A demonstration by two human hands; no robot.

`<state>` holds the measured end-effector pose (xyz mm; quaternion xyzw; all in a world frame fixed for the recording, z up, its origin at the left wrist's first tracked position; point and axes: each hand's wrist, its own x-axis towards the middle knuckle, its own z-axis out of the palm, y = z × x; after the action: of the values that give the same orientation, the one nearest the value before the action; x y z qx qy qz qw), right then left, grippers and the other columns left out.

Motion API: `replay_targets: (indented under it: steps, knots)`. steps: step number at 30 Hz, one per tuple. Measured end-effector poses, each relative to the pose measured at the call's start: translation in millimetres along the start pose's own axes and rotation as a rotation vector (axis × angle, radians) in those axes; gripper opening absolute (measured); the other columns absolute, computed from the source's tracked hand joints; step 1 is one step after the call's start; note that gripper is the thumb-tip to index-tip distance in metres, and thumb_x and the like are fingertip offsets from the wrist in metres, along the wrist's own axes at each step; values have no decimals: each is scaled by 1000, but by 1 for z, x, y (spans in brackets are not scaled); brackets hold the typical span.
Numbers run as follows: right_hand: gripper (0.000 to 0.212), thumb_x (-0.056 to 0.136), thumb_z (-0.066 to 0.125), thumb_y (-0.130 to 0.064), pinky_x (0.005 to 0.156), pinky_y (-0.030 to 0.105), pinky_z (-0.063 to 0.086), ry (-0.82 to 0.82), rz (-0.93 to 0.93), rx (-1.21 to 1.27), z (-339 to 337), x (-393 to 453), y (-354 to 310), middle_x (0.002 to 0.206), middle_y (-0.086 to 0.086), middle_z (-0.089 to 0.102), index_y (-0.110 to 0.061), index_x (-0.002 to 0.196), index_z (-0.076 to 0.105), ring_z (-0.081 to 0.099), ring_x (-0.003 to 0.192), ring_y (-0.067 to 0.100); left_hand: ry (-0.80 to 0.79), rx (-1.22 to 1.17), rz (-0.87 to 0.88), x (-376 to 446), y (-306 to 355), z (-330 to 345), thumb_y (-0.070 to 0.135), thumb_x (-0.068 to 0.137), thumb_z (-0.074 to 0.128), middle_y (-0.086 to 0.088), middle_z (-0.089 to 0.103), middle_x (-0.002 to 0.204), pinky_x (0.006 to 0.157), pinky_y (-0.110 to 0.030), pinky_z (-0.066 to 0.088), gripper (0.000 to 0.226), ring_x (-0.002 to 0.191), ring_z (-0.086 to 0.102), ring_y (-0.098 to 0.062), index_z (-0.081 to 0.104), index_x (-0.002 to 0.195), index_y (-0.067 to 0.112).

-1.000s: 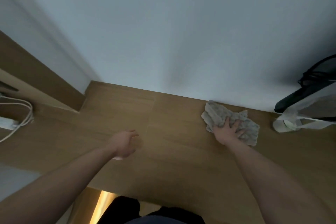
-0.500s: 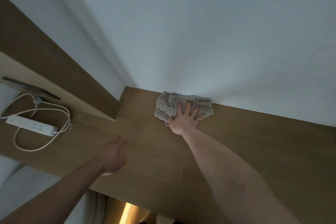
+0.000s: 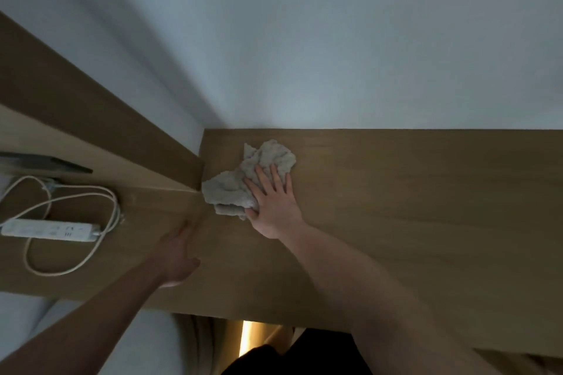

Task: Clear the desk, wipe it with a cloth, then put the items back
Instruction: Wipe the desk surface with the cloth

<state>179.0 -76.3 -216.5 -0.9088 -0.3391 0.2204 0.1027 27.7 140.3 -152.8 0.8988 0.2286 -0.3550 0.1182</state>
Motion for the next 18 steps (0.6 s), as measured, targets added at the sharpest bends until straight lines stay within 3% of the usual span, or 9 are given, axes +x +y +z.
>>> replay_targets:
  steps: [3,6,10,13,18]
  knots:
    - [73,101,26,-61,125,61,-2,78,135,40,3,-41,39,173,1,-13,-32,165,6,-21,157,32,5,25,48,11,11,5,43,88,72,-8,2,172,123,-41,27,107,154,21,-34,1,165,20]
    - [73,101,24,-64,126,58,-4,134,285,69,6,-93,79,173,0,-14,-35,165,0,-21,157,30,-8,-3,109,18,27,14,51,86,75,-10,-18,170,125,-45,18,121,158,-3,-35,-11,163,16]
    - [74,102,27,-63,127,57,-2,172,477,88,20,-171,120,172,-2,-18,-36,164,-3,-21,157,29,5,1,112,26,41,29,68,76,75,-13,-34,164,127,-55,10,141,154,-21,-40,-27,157,14]
    - [76,100,29,-62,127,58,0,172,618,118,35,-231,137,172,-4,-18,-37,164,-3,-18,158,30,-10,-11,83,24,44,33,69,80,71,-12,-39,162,127,-55,6,138,152,-25,-42,-32,155,16]
    - [78,95,24,-66,127,59,3,187,848,207,37,-292,163,173,-4,-12,-35,164,7,-9,159,31,23,33,163,15,47,39,62,91,62,-6,-34,165,126,-51,4,120,154,-19,-40,-24,159,13]
